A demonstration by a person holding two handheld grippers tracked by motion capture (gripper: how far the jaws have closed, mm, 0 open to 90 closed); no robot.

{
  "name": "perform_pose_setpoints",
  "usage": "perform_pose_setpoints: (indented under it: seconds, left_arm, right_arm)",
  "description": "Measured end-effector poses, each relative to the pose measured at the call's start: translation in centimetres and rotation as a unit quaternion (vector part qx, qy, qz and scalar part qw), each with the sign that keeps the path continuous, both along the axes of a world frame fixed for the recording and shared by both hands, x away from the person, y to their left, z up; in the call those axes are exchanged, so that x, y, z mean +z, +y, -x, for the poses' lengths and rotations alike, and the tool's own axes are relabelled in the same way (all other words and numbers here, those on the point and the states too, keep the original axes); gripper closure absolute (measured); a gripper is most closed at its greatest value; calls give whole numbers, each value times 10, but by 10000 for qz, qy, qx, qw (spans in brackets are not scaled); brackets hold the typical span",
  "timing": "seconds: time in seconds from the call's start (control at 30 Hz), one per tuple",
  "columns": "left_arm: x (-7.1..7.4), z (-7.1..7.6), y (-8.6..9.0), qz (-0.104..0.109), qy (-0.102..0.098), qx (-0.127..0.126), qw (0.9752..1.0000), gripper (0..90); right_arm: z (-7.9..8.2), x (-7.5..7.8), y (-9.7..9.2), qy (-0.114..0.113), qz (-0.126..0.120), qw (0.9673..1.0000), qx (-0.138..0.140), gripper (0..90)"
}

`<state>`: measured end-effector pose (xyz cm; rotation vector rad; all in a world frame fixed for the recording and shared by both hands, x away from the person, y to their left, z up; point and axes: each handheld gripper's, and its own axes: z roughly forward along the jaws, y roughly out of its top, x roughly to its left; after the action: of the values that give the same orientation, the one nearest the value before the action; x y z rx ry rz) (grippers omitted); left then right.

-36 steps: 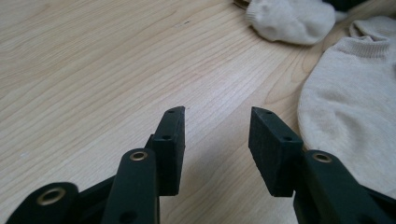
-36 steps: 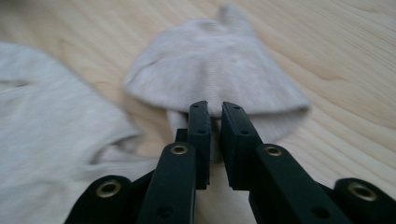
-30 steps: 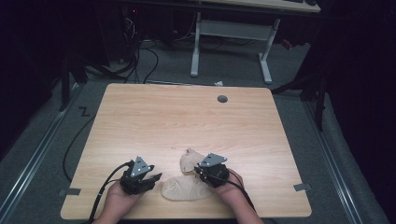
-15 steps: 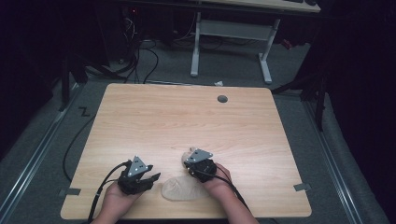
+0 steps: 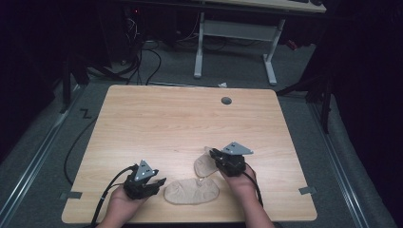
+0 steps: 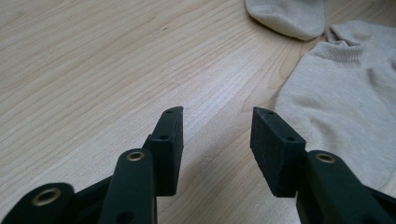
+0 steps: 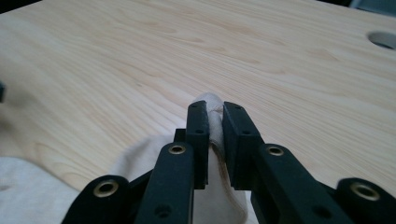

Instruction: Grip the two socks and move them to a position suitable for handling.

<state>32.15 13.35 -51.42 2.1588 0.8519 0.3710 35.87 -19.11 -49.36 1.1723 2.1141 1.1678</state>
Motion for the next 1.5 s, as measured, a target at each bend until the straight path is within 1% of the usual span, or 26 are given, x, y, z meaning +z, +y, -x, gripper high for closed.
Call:
perform_pose_setpoints:
  seconds: [0.1,0.13,0.17,0.2,0.3,0.43,0.5,0.53,0.57,0.6,0.63,0.67,0.7,0.73,0.77,0.87,0.97,1.07,1.13,1.23,1.27,1.3,1.33,1.37,1.47,1.5]
  left_arm:
    - [1,0,0,5,-1,8,10000,547]
    - [1,0,0,5,-1,8,10000,545]
    - [0,0,0,-12,-3,5,10000,543]
    - [0,0,0,-12,-3,5,10000,542]
    - [0,1,1,-3,5,-15,10000,543]
    - [1,2,3,4,-22,-32,10000,554]
    - [1,2,4,8,0,-6,10000,552]
    - [1,2,4,20,10,0,10000,552]
    - [2,2,4,32,-11,1,10000,552]
    - [2,2,4,32,-11,1,10000,552]
    - [3,3,4,46,-20,-2,10000,553]
    - [3,3,4,46,-20,-2,10000,562]
    - [3,2,4,48,-19,-18,10000,573]
    - [3,2,4,48,-19,-18,10000,578]
    - [2,2,4,42,-8,-31,10000,585]
    - [2,1,4,36,11,-41,10000,591]
    - [2,2,4,-13,-5,-42,10000,573]
    - [3,1,7,25,-35,7,10000,567]
    - [4,1,8,36,-41,15,10000,565]
    - [5,-1,10,80,-43,89,9999,561]
    - [5,-2,10,80,-44,106,9999,561]
    - [4,-3,10,64,-42,131,9999,558]
    - [4,-3,10,64,-42,131,9999,558]
    - [4,-4,11,52,-47,139,9999,558]
    - [3,-5,11,57,-50,154,9999,557]
    - [3,-5,12,70,-40,165,9998,557]
  right_arm:
    - [-2,-4,-18,73,-57,9997,-230,787]
    - [-2,-4,-18,73,-57,9997,-230,787]
    - [-3,-7,-29,151,-105,9993,-331,772]
    - [-3,-7,-29,151,-105,9993,-331,772]
    - [-4,-12,-47,294,-48,9983,-491,721]
    - [-1,-9,-55,184,112,9974,-687,644]
    - [2,-6,-53,-69,507,9957,-777,631]
    - [2,-6,-53,-69,507,9957,-777,631]
    - [1,-8,-50,43,469,9974,-553,692]
    - [1,-8,-50,43,469,9974,-553,692]
    - [0,-13,-41,228,557,9981,-106,758]
    - [0,-13,-41,228,557,9981,-106,758]
    - [3,-15,-31,314,672,9969,264,802]
    - [3,-15,-31,314,672,9969,264,802]
    - [5,-16,-22,381,747,9954,472,832]
    - [7,-17,-16,431,830,9942,528,869]
    - [3,-25,-10,691,915,9920,533,900]
    - [-1,-31,-3,806,846,9914,583,900]
    - [-1,-31,1,800,830,9915,600,900]
    - [-5,-32,29,768,837,9904,787,898]
    - [-5,-32,29,768,837,9904,787,898]
    - [-6,-32,44,722,885,9888,956,871]
    - [-6,-32,44,722,885,9888,956,871]
    - [-5,-29,52,672,952,9872,1087,828]
    - [-3,-23,49,519,873,9892,1057,808]
    - [-3,-19,44,459,789,9912,954,806]
